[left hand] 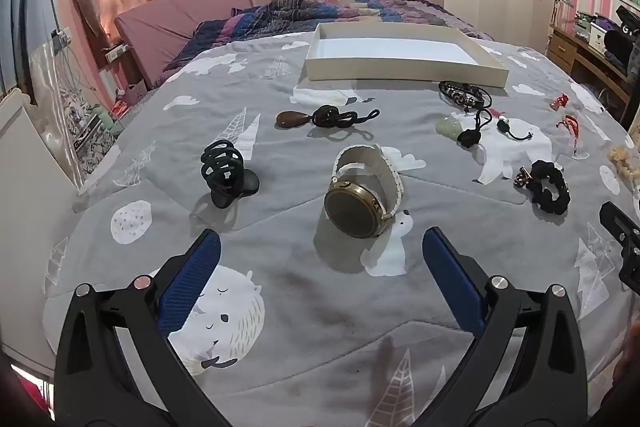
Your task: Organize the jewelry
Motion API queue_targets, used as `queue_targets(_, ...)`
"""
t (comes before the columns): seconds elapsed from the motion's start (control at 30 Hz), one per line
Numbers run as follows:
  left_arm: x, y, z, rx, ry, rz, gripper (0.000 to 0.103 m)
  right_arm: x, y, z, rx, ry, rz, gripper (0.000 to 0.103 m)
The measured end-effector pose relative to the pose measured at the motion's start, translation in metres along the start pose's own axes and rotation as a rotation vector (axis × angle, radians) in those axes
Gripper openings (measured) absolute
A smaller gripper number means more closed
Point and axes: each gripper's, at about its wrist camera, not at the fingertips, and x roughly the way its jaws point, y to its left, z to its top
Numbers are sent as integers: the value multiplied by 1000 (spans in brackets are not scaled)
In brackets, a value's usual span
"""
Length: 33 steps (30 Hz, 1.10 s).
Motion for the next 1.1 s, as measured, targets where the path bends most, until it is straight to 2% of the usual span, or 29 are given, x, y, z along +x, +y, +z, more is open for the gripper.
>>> queue_targets(0.4, -5, 0, -2, 17, 0, 4, 100, 0, 1, 0, 5, 5, 8, 101)
queue_targets(1.1, 17, 2, -4, -7, 13, -4, 100, 9, -3, 7, 9, -11, 8, 101)
